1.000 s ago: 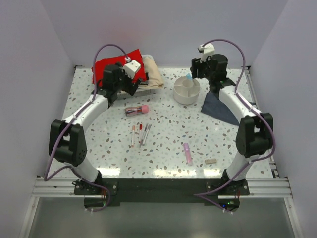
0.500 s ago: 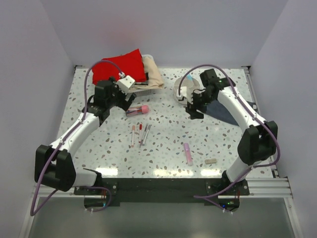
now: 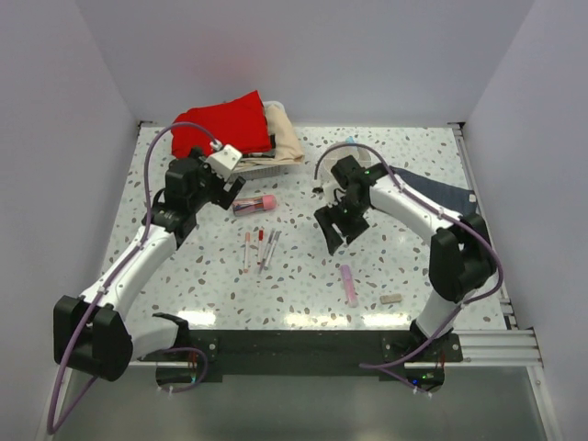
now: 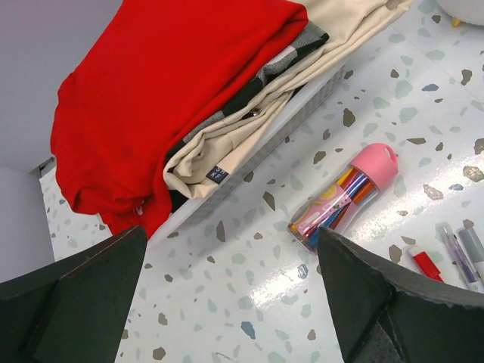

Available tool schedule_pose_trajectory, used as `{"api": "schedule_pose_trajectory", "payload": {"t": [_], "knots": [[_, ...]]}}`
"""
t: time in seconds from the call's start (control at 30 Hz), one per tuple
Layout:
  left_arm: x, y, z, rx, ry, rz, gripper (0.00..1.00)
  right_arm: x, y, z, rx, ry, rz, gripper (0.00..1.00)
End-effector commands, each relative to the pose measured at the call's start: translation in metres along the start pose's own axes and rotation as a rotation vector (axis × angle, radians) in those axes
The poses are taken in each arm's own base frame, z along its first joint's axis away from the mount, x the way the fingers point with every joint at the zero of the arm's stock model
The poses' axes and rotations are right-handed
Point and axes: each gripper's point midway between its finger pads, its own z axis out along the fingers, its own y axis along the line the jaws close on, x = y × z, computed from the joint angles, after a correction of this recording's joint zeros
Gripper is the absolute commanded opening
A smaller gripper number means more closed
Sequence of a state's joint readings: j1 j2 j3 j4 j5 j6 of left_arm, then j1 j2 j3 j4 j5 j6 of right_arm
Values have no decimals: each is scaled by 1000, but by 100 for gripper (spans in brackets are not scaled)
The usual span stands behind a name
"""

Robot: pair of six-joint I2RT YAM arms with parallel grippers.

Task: Sort the stationery into containers
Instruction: Pick up the stationery from the center of the board.

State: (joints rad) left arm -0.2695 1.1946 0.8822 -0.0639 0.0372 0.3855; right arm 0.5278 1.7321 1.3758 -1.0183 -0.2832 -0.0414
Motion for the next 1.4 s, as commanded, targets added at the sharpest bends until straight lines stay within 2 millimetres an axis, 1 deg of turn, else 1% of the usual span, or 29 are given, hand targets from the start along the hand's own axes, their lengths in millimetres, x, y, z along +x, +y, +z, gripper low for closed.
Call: {"api": "schedule_pose_trajectory", "payload": {"t": [0.0, 0.07, 0.1, 0.17, 0.2, 0.23, 0.27, 0.33, 0.43, 0.47, 0.53, 0.57, 0.6, 0.67, 0.73, 0.8, 0.93, 1.03, 1.07, 1.13, 1.2, 1.3, 1.37], "knots": [[-7, 8, -6, -37, -29, -1, 100, 18, -5, 1, 190, -43, 298, 67], [-7, 5, -6, -20, -34, -2, 100, 20, -17, 6, 255, -56, 316, 67], [-7, 4, -6, -16, -35, -2, 100, 9, -18, 8, 256, -106, 334, 67], [-8, 3, -4, -13, -45, -1, 100, -1, -22, 15, 275, -134, 348, 67], [-8, 3, -4, -13, -45, -1, 100, -6, -20, 18, 272, -148, 361, 67], [-9, 4, -4, -14, -46, -1, 100, -10, -19, 21, 271, -156, 358, 67], [-8, 3, -3, -12, -46, -4, 100, -11, -20, 28, 271, -155, 360, 67], [-9, 2, -2, -7, -50, -1, 100, -11, -20, 36, 262, -140, 357, 66], [-7, -1, -1, 8, -50, 4, 100, -5, -22, 46, 256, -105, 349, 66], [-7, -1, 0, 7, -48, 8, 100, 1, -23, 49, 260, -88, 348, 66], [-7, 0, 0, 4, -46, 9, 100, 8, -18, 52, 236, -64, 349, 66], [-7, 2, 0, -2, -45, 9, 100, 16, -19, 53, 244, -43, 358, 66], [-15, 5, 1, -17, -74, 11, 100, 19, -22, 52, 259, -41, 368, 66], [-15, 6, 1, -19, -75, 11, 100, 27, -22, 54, 265, -22, 382, 66], [-16, 6, 1, -19, -78, 11, 100, 29, -23, 54, 270, -20, 381, 66], [-13, 4, 2, -14, -75, 13, 100, 29, -23, 56, 265, -19, 384, 66], [-12, 3, 4, -11, -75, 8, 100, 36, -21, 64, 249, 12, 384, 65], [-12, 4, 4, -16, -74, 15, 100, 44, -22, 69, 247, 46, 391, 63], [-12, 4, 4, -17, -76, 23, 100, 50, -21, 72, 251, 69, 391, 62], [-13, 7, 4, -27, -78, 34, 100, 57, -23, 73, 256, 93, 398, 62], [-12, 7, 4, -30, -76, 38, 100, 61, -22, 73, 255, 103, 392, 60], [-9, 4, 5, -21, -74, 32, 100, 67, -23, 75, 256, 117, 393, 55], [-8, 2, 5, -15, -75, 25, 100, 70, -24, 77, 260, 123, 389, 50]]}}
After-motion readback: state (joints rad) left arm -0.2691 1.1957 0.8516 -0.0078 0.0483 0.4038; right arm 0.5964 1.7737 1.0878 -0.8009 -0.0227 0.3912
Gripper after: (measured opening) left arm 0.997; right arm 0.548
